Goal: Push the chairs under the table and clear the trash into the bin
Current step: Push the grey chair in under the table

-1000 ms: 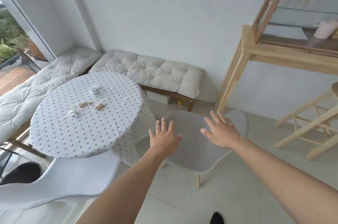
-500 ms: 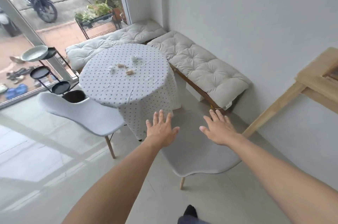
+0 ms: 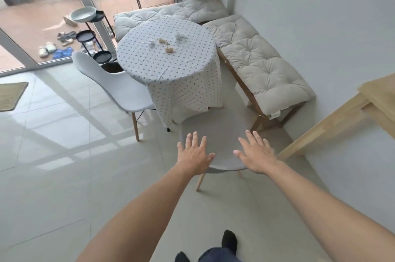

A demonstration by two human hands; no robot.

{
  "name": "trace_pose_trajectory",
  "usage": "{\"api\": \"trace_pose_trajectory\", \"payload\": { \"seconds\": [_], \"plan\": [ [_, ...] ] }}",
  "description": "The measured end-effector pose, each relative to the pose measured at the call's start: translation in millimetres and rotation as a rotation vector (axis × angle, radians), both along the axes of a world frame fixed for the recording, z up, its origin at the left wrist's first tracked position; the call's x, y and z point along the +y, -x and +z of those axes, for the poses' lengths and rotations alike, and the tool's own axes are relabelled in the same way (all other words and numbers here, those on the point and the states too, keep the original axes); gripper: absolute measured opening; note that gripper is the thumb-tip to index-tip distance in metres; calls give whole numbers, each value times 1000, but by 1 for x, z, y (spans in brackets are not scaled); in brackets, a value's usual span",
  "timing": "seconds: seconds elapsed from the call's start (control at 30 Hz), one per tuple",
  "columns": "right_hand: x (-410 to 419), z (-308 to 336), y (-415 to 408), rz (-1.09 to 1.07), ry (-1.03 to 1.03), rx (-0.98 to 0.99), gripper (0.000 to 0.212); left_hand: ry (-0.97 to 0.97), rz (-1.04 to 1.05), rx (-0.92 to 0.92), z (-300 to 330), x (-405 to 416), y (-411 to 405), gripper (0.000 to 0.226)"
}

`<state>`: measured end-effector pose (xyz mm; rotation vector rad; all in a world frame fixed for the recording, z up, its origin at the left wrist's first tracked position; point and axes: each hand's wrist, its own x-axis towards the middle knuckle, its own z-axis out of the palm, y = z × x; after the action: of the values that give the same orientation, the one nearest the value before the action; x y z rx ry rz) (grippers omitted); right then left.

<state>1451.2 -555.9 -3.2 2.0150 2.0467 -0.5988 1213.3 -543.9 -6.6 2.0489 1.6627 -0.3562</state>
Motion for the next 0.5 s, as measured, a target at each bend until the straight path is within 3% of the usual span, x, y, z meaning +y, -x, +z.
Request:
{"api": "trace_pose_trajectory", "payload": {
  "seconds": [0.3,0.5],
  "plan": [
    [-3,-41,-69,221,68,31,68,40,202,-12,-37,-50,-85,79],
    [-12,-74,-102,341,107,65,71,96,224,62,-59,-65,-139,86]
  ]
}}
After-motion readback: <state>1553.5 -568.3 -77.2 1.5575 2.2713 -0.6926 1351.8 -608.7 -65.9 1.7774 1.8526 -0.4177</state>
